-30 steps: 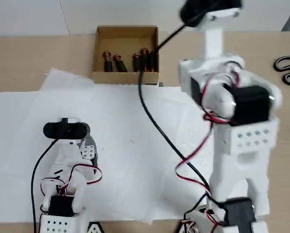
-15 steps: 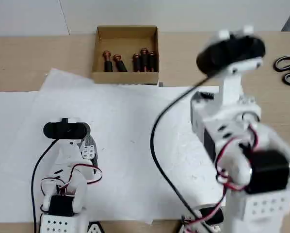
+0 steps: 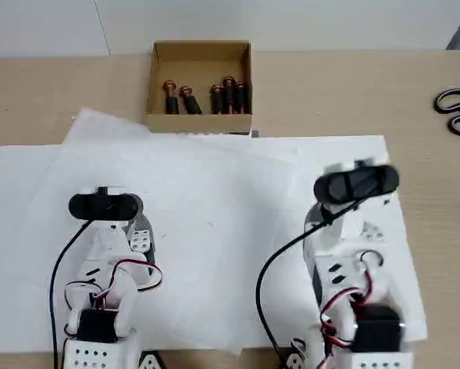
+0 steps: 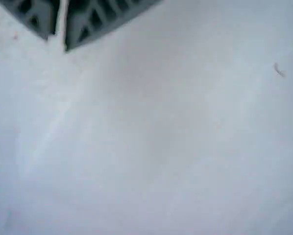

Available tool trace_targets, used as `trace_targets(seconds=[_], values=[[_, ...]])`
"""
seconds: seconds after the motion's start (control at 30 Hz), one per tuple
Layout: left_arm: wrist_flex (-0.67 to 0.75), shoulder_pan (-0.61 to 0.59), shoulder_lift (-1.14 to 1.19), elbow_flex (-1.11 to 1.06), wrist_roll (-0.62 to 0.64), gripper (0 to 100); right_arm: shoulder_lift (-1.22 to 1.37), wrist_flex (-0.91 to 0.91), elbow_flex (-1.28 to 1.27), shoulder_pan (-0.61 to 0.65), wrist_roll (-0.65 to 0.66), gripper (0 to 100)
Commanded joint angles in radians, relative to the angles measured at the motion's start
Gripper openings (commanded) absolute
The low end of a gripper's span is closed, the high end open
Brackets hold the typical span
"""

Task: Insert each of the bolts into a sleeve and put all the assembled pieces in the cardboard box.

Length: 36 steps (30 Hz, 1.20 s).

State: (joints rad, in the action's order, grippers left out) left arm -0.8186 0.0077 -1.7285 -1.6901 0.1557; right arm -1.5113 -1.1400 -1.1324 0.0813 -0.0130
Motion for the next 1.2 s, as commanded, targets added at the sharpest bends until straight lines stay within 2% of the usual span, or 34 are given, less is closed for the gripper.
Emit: trace_targets(seconds=[0.0, 0.17, 0.53, 1.17], values=[[-0.005, -0.003, -0.009, 0.016, 0.003, 1, -0.139, 0.076, -0.16, -0.008, -0.003, 0.3], [-0.005, -0.003, -0.009, 0.016, 0.003, 1, -0.314, 0.15, -0.377, -0.013, 0.0, 0.3], [-0.005, -0.003, -0.009, 0.016, 0.003, 1, -0.302, 0.266, -0.543, -0.008, -0.003, 0.3], [-0.005, -0.003, -0.009, 0.016, 0.003, 1, -0.302, 0.219, -0.552, -0.013, -0.008, 0.3]])
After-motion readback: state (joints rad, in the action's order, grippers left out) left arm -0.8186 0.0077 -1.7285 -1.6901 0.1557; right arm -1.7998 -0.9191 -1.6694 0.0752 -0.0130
